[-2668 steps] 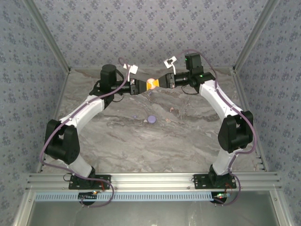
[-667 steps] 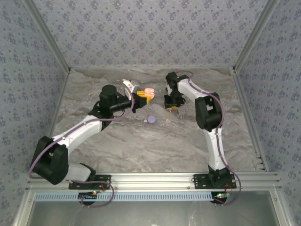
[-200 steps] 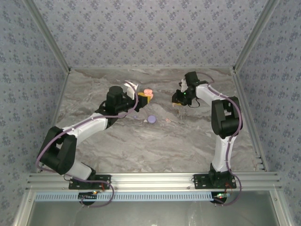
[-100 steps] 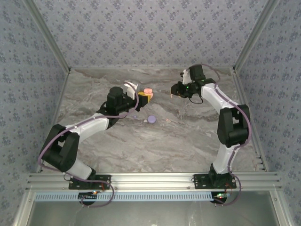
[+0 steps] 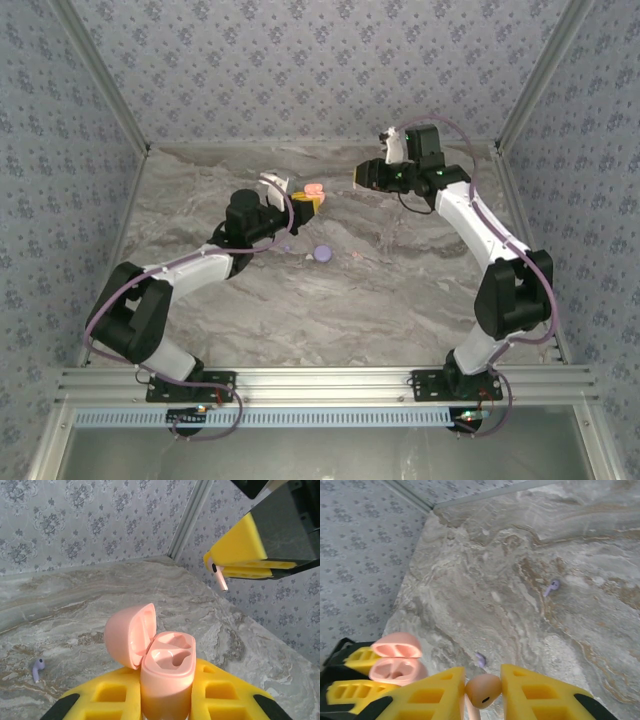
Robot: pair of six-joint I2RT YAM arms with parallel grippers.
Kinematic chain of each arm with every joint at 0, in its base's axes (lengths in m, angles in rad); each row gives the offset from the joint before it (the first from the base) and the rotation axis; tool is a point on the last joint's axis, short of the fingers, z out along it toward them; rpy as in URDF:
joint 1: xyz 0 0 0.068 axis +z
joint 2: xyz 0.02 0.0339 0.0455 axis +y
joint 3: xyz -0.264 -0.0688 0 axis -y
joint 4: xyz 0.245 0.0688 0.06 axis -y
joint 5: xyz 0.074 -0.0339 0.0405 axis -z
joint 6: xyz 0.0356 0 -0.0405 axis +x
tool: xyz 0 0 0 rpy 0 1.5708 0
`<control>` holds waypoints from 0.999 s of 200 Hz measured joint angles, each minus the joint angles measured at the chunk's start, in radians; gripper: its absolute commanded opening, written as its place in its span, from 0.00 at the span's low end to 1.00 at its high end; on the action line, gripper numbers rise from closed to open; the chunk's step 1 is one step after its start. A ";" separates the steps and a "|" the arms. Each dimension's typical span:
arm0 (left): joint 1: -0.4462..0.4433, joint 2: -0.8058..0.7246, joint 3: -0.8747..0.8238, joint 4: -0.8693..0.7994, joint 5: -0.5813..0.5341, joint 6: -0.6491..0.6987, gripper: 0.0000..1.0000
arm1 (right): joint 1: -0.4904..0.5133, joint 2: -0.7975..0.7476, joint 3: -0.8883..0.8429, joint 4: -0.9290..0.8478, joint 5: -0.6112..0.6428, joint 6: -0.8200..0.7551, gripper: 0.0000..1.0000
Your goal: Insert the wireless bluetooth earbuds into the charging case
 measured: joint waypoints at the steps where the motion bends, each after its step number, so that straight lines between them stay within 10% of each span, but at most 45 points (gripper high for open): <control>1: -0.001 0.000 0.000 0.002 0.000 0.000 0.09 | 0.002 -0.002 0.000 0.002 0.000 0.000 0.25; 200: -0.042 0.019 0.008 0.132 0.012 -0.068 0.09 | 0.145 -0.043 0.035 0.111 -0.014 0.000 0.25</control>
